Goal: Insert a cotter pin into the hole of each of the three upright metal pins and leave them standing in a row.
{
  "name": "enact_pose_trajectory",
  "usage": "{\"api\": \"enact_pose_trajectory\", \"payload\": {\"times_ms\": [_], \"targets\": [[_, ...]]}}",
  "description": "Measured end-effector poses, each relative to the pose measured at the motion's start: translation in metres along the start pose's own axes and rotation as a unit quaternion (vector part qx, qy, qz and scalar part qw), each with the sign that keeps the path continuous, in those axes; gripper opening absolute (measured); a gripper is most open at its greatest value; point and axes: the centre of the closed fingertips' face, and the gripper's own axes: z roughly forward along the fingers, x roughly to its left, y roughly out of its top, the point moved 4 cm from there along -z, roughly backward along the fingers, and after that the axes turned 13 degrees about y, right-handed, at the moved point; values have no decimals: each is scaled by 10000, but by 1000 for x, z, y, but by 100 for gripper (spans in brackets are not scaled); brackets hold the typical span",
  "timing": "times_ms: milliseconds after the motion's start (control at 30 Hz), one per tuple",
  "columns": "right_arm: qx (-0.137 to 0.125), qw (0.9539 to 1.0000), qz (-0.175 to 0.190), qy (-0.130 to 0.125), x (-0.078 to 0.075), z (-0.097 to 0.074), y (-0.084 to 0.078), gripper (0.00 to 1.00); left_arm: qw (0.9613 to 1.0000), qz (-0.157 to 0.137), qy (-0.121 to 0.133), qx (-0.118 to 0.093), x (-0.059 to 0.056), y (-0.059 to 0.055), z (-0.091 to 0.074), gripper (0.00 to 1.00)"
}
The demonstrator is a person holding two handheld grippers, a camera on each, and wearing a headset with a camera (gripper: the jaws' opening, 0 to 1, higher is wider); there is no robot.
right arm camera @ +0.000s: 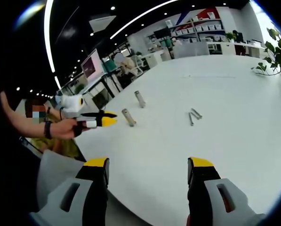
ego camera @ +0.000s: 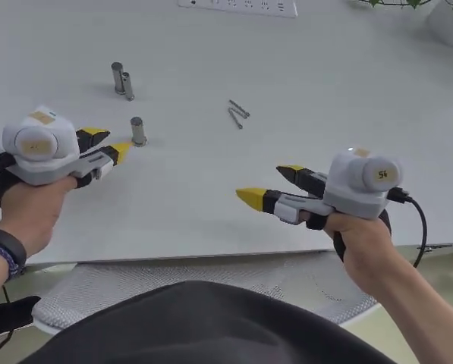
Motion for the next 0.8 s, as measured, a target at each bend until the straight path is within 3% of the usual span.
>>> {"api": "enact_pose_trajectory", "payload": {"times_ms": [467,800], "targets": [[41,10000,8,71,-2,8,2,69,10000,-6,-37,-62,4,-1,-30,31],[317,9995,-75,0,-10,15,-1,65,9997,127,-174,-123,1,8,-45,35]]}}
